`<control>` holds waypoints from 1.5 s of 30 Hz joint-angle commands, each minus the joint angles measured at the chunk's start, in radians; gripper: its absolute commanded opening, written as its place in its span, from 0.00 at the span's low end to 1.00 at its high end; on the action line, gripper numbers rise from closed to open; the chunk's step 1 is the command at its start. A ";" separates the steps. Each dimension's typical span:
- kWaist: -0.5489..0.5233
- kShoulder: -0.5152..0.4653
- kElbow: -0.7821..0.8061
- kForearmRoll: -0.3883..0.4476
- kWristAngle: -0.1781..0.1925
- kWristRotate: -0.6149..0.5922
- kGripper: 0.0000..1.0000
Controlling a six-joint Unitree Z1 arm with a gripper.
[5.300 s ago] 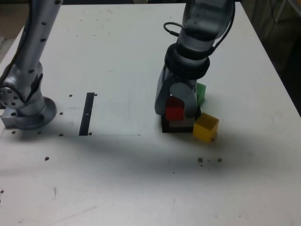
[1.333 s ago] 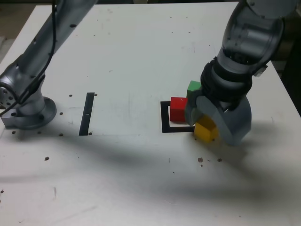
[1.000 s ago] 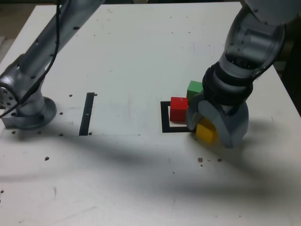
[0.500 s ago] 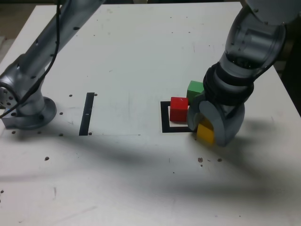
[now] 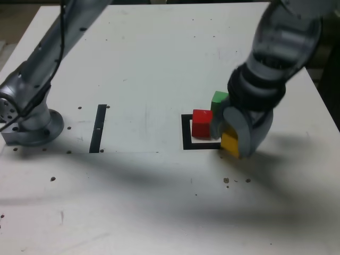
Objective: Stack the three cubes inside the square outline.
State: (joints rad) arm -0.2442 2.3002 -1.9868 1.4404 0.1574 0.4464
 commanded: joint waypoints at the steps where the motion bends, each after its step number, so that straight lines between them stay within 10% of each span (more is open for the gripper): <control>1: 0.002 -0.032 -0.003 0.024 0.007 -0.012 0.33; 13: 0.032 -0.175 0.048 0.141 0.030 -0.218 0.33; 25: 0.163 -0.222 0.137 0.124 -0.081 -0.336 0.33; 45: 0.212 -0.173 0.187 0.036 -0.147 -0.325 0.33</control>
State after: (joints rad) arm -0.0357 2.1189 -1.8032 1.4806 0.0118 0.1193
